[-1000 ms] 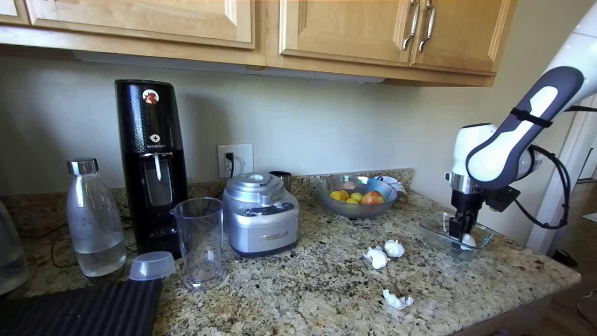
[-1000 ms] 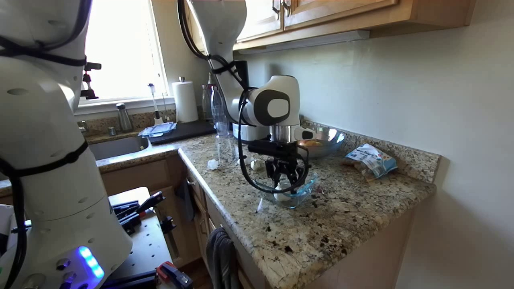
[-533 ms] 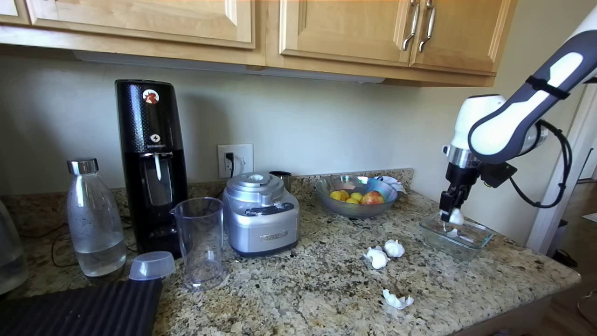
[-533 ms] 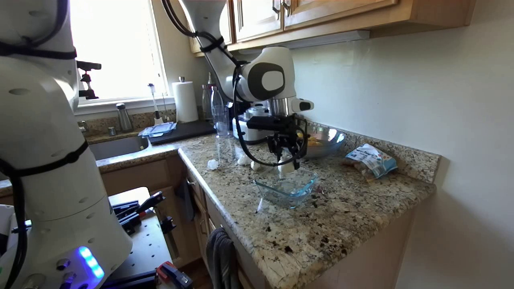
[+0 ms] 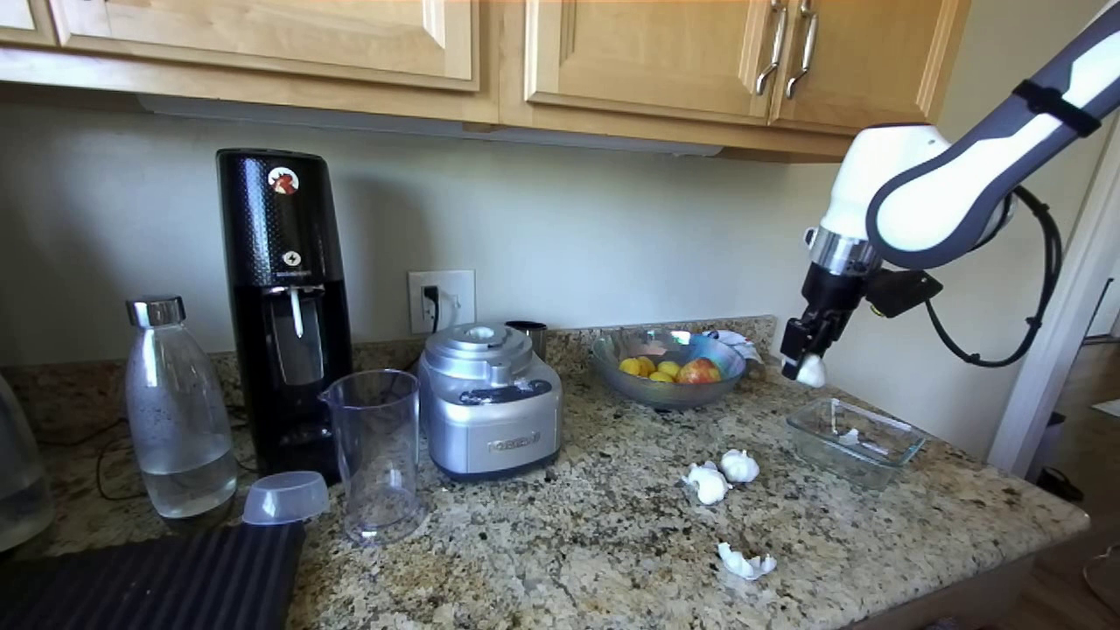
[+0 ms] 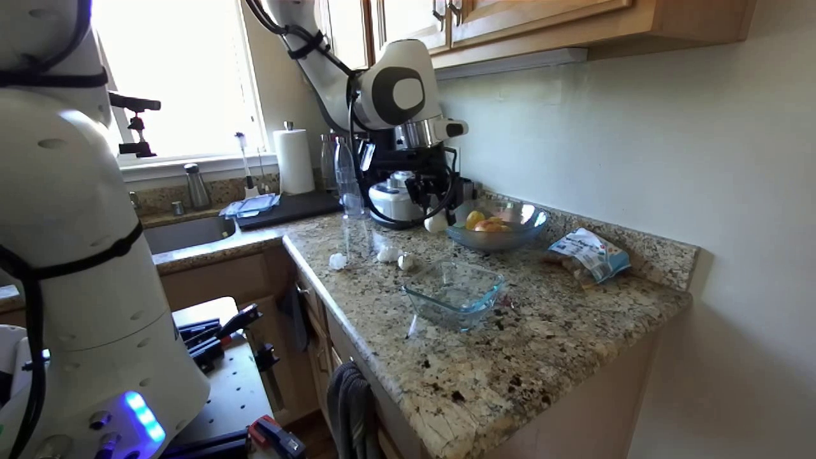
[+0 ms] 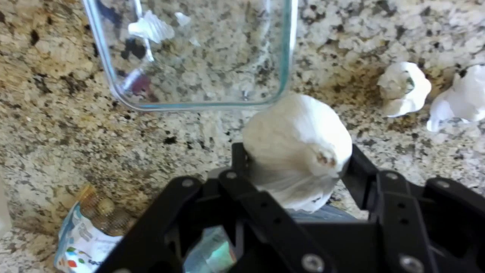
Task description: Pick up the three cloves of garlic from the glass bowl and put them on the countertop
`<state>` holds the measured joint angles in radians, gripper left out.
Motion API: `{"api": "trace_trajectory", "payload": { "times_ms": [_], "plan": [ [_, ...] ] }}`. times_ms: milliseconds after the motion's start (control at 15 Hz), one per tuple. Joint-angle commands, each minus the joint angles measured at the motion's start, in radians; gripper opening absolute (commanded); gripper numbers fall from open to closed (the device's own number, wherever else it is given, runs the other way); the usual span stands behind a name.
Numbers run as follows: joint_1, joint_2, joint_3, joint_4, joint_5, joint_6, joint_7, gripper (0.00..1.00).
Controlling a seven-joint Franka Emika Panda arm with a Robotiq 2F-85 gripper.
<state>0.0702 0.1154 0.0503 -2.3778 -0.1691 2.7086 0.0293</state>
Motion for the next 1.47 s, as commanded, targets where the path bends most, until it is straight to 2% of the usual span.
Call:
{"api": "trace_trajectory", "payload": {
  "times_ms": [0,400,800,1133,1200,1267,1400],
  "plan": [
    [0.053,0.012,0.043,0.009,0.025,-0.005,0.071,0.38],
    [0.103,0.112,0.091,0.005,0.056,0.03,0.072,0.38],
    [0.151,0.224,0.064,0.008,0.015,0.111,0.096,0.38],
    [0.176,0.272,0.043,0.02,0.022,0.124,0.098,0.38],
    [0.174,0.271,0.045,0.021,0.029,0.117,0.092,0.76],
    [0.173,0.256,0.045,0.019,0.033,0.105,0.091,0.88],
    [0.166,0.201,0.052,0.005,0.04,0.07,0.082,0.98]
  ]
}}
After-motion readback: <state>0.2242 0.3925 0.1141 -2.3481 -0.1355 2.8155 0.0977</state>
